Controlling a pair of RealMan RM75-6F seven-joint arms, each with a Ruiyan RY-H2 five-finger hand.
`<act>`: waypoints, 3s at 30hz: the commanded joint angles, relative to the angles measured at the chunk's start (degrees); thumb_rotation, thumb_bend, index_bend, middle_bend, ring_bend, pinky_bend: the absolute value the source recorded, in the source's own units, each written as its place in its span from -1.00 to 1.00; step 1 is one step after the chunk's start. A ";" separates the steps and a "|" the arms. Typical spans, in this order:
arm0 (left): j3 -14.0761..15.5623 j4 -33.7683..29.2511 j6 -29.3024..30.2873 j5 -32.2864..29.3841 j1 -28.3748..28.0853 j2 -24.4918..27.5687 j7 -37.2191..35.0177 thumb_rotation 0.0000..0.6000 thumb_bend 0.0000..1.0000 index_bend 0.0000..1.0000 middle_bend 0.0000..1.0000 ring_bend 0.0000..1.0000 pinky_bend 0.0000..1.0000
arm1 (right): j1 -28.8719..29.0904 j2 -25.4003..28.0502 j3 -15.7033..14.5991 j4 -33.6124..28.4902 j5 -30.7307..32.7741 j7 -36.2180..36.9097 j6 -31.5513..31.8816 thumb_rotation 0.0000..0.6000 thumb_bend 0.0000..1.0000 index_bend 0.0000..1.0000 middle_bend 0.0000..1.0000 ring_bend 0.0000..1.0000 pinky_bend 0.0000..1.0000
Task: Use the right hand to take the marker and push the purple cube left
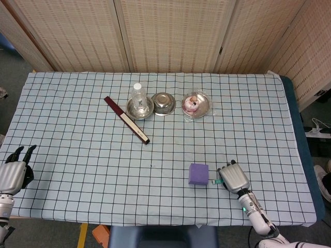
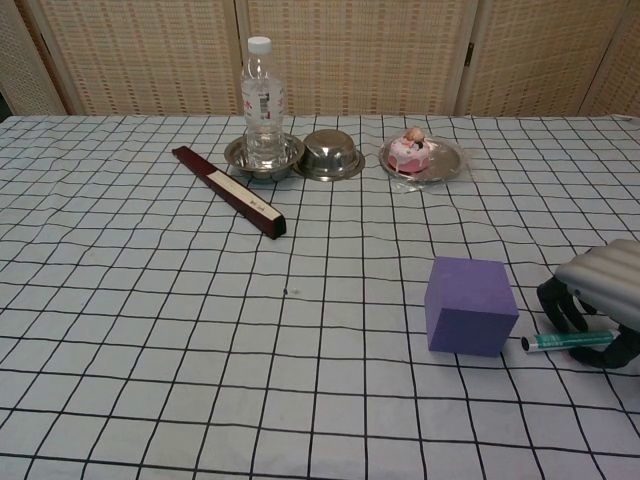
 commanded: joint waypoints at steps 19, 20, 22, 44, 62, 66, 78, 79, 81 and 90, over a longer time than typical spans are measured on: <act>0.37 -0.78 0.49 0.73 0.29 0.47 -0.11 1.00 -0.02 -1.00 -1.00 -1.00 -0.71 | 0.75 2.04 2.55 -4.04 -2.13 1.16 3.84 1.00 -0.14 0.81 0.59 0.14 -0.27; 0.38 -0.76 0.46 0.75 0.29 0.49 -0.19 1.00 -0.02 -1.00 -1.00 -1.00 -0.71 | 1.01 1.86 2.64 -4.31 -1.78 0.63 3.60 1.00 -0.14 0.81 0.59 0.14 -0.27; 0.44 -0.73 0.31 0.84 0.24 0.54 -0.41 1.00 -0.02 -1.00 -1.00 -1.00 -0.71 | 1.61 1.30 2.85 -4.81 -0.95 -0.47 3.01 1.00 -0.14 0.81 0.59 0.14 -0.27; 0.39 0.25 -1.46 0.59 -0.57 0.39 -1.82 1.00 -0.02 -1.00 -1.00 -1.00 -0.71 | 12.57 -9.00 8.58 -6.23 12.61 -14.38 0.03 1.00 -0.13 0.81 0.59 0.14 -0.27; 0.49 0.70 -1.44 0.90 -0.43 0.87 -3.69 1.00 -0.02 -1.00 -1.00 -1.00 -0.71 | 20.56 -16.34 8.01 -6.99 19.29 -21.51 2.00 1.00 -0.13 0.81 0.59 0.14 -0.27; 0.52 0.55 -1.17 1.15 -0.37 0.89 -3.78 1.00 -0.02 -1.00 -1.00 -1.00 -0.70 | 20.56 -15.41 6.30 -9.21 18.60 -21.70 3.18 1.00 -0.13 0.81 0.59 0.14 -0.27; 0.56 0.31 -0.22 1.38 0.13 0.94 -4.15 1.00 -0.02 -1.00 -1.00 -1.00 -0.70 | 23.73 -21.15 8.19 -5.14 19.79 -23.06 5.72 1.00 -0.13 0.81 0.59 0.14 -0.27; 0.57 0.34 -0.25 1.48 0.11 0.99 -4.35 1.00 -0.02 -1.00 -1.00 -1.00 -0.70 | 24.13 -21.98 8.50 -4.42 20.03 -22.95 5.55 1.00 -0.13 0.81 0.59 0.14 -0.27; 0.57 0.40 -0.38 1.50 0.07 1.06 -4.61 1.00 -0.02 -1.00 -1.00 -1.00 -0.71 | 24.77 -23.06 9.10 -3.51 20.46 -22.80 5.24 1.00 -0.13 0.81 0.59 0.14 -0.27; 0.69 0.52 -0.84 1.47 0.16 1.40 -5.72 1.00 -0.02 -1.00 -1.00 -1.00 -0.70 | 28.63 -29.92 13.68 4.70 21.99 -20.92 3.68 1.00 -0.13 0.81 0.59 0.14 -0.27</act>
